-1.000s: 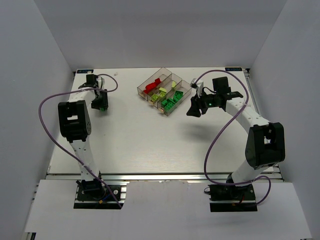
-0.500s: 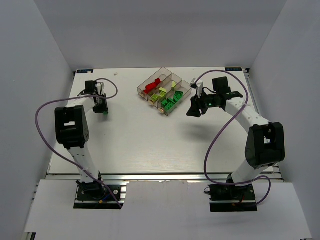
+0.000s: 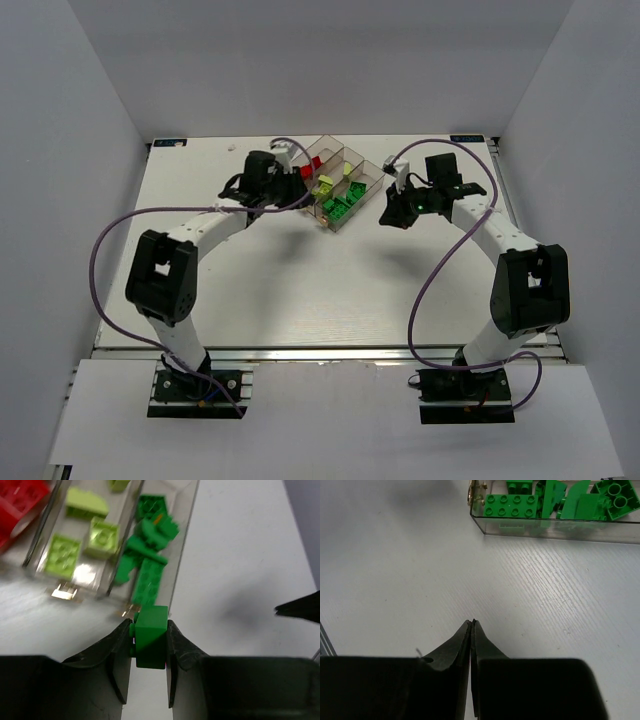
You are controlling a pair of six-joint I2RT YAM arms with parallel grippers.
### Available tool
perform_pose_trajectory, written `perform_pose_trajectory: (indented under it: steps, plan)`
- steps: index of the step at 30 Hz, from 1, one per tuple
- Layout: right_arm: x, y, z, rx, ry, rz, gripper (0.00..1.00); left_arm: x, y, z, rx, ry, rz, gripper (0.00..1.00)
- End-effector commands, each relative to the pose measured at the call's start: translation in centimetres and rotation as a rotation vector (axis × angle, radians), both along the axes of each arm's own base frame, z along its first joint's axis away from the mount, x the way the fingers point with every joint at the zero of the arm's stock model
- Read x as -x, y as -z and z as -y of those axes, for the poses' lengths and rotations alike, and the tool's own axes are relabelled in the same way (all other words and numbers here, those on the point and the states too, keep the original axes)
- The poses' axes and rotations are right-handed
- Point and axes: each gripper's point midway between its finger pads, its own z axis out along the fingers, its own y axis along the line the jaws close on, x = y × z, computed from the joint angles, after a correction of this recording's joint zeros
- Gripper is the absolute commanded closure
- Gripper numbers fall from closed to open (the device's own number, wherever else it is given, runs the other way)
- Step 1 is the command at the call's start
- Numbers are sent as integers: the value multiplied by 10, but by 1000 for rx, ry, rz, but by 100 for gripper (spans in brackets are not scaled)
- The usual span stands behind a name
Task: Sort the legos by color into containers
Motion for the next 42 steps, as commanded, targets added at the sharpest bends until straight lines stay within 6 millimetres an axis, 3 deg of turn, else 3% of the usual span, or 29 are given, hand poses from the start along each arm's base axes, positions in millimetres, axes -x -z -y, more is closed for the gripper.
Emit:
perform_pose_trajectory:
  steps: [1,2,3,4,5,6,7,8,9,10,11,13,18,24,27,30,31,32,34,35,36,37,38,39,40,41,42]
  plan:
    - [-14,-26,6,-20,54,78,94,-25,-39,39,92,21,79,80]
    - [-13,-27,6,-21,55,78,94,-31,-23,49,77,28,52,79]
    - [-12,-26,8,-23,59,74,94,-36,-35,64,82,48,77,79]
    - [-11,-27,9,-24,62,78,94,-42,-35,70,75,44,84,79]
    - [-10,-27,10,-26,62,80,93,-47,-18,76,60,45,61,78]
    - [-7,-25,11,-26,65,72,93,-49,-15,83,57,51,53,77]
    - [-7,-25,12,-27,65,77,93,-59,-26,89,67,45,79,76]
    - [-6,-25,12,-28,66,77,92,-64,-11,94,57,47,57,74]
    - [-5,-25,13,-29,68,78,92,-64,-5,100,48,57,40,74]
    - [-4,-24,14,-28,68,76,92,-72,-16,106,55,57,62,73]
    - [-4,-24,15,-28,70,74,92,-74,-1,112,38,62,39,70]
    - [-4,-23,15,-29,67,75,90,-76,6,115,12,63,23,67]
    - [-7,-25,15,-35,63,77,86,-89,13,114,-35,5,28,45]
    - [-9,-27,14,-40,57,80,85,-91,11,113,-54,-2,24,31]
    - [-9,-29,14,-43,57,81,81,-90,-6,114,-34,-2,46,28]
    - [-8,-32,13,-42,51,85,65,-88,-43,111,-7,-14,98,25]
    - [-9,-33,13,-41,51,90,11,-87,-53,108,-7,-28,112,6]
    - [-8,-34,14,-40,51,91,11,-82,-80,102,9,-37,154,2]
    - [-10,-41,14,-42,52,106,10,-68,-81,90,-7,-55,154,2]
    - [-11,-43,15,-40,55,109,11,-60,-119,79,25,-86,225,2]
    - [-12,-46,14,-42,54,113,11,-52,-124,71,29,-102,237,2]
    - [-13,-49,14,-44,59,117,11,-39,-103,61,3,-114,202,2]
    - [-14,-51,16,-46,68,116,11,-34,-110,52,15,-144,224,2]
    - [-15,-57,15,-52,69,124,11,-21,-138,38,38,-180,276,2]
    - [-17,-60,17,-46,85,131,11,-10,-119,27,21,-201,247,2]
    - [-19,-65,16,-52,96,128,11,-1,-118,20,24,-215,244,2]
    - [-18,-65,18,-44,99,117,11,13,-139,10,55,-229,279,2]
